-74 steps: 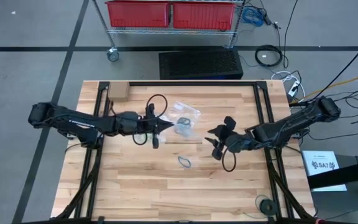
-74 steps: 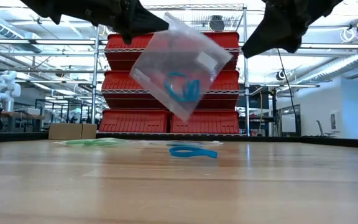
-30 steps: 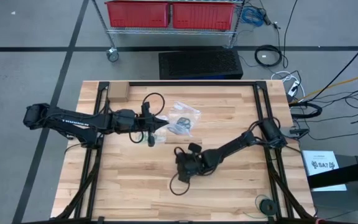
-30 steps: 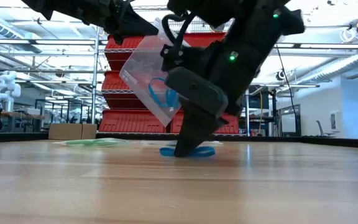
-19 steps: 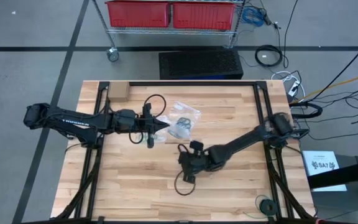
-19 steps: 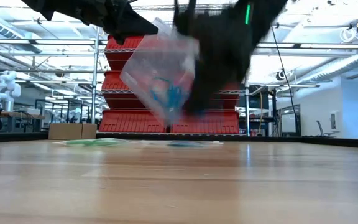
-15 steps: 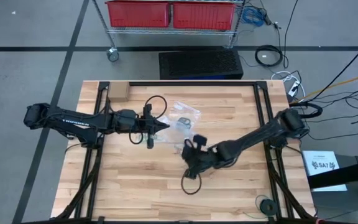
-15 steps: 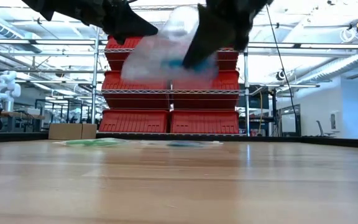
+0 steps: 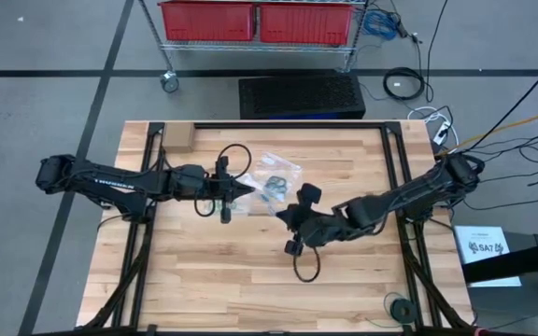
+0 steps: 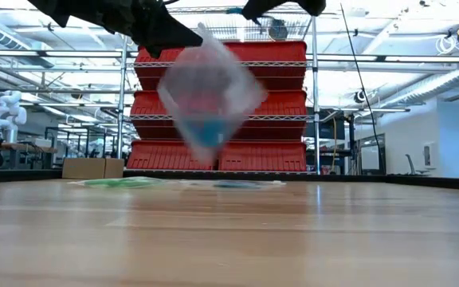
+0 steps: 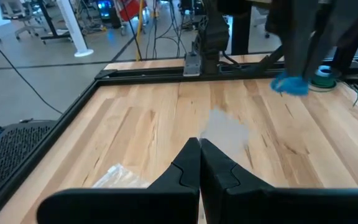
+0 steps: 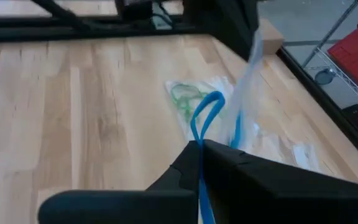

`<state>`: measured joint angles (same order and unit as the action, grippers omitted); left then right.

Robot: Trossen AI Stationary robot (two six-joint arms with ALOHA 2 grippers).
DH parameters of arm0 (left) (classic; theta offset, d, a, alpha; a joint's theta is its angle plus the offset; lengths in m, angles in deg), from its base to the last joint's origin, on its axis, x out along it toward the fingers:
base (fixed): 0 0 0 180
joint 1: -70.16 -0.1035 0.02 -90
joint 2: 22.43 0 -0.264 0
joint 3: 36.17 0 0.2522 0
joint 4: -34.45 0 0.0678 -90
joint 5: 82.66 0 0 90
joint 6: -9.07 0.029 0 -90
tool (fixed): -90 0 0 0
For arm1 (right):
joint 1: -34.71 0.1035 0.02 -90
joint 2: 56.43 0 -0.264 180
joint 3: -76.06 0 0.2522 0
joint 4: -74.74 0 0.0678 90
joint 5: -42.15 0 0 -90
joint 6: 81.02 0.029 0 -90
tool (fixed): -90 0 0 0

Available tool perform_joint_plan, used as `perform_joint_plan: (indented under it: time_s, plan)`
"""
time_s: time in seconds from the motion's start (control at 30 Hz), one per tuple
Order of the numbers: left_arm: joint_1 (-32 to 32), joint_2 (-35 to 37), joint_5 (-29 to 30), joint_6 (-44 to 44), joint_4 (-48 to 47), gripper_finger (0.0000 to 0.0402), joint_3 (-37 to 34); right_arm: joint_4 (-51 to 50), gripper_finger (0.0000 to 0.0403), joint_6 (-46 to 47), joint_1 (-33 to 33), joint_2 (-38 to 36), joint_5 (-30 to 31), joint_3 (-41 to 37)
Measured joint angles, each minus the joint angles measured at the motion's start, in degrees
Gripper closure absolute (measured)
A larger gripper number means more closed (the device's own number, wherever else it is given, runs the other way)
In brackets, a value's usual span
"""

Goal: Sort rubber bands
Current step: Put the blue rubber band in the transparent zip bag

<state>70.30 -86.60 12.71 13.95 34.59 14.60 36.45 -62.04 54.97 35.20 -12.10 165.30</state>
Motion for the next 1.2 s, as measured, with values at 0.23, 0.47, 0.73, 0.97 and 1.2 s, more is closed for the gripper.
perform_joint_plan:
  time_s: [0.23, 0.47, 0.73, 0.97, 1.2]
  plan:
    - [0.00, -0.02, -0.37, -0.09, 0.12, 0.0402, 0.00, -0.44, 0.0403, -1.30, -3.35, 1.01, 1.74, 0.00]
    - [0.00, -0.04, -0.44, -0.51, 0.10, 0.0402, 0.00, 0.52, 0.0403, -2.99, -4.51, 0.94, 1.68, 0.04]
    - [0.00, -0.04, -0.44, -0.66, 0.19, 0.0401, 0.00, 1.96, 0.0403, -3.15, -5.10, 0.92, -0.14, 0.06]
    - [0.00, -0.04, -0.44, -0.63, 0.78, 0.0401, 0.00, 2.97, 0.0403, -3.47, -6.78, 2.25, -2.10, 0.11]
    - [0.00, -0.07, -0.44, -0.99, 0.78, 0.0401, -0.02, 5.73, 0.0401, -4.72, -9.50, 5.25, -7.56, 0.11]
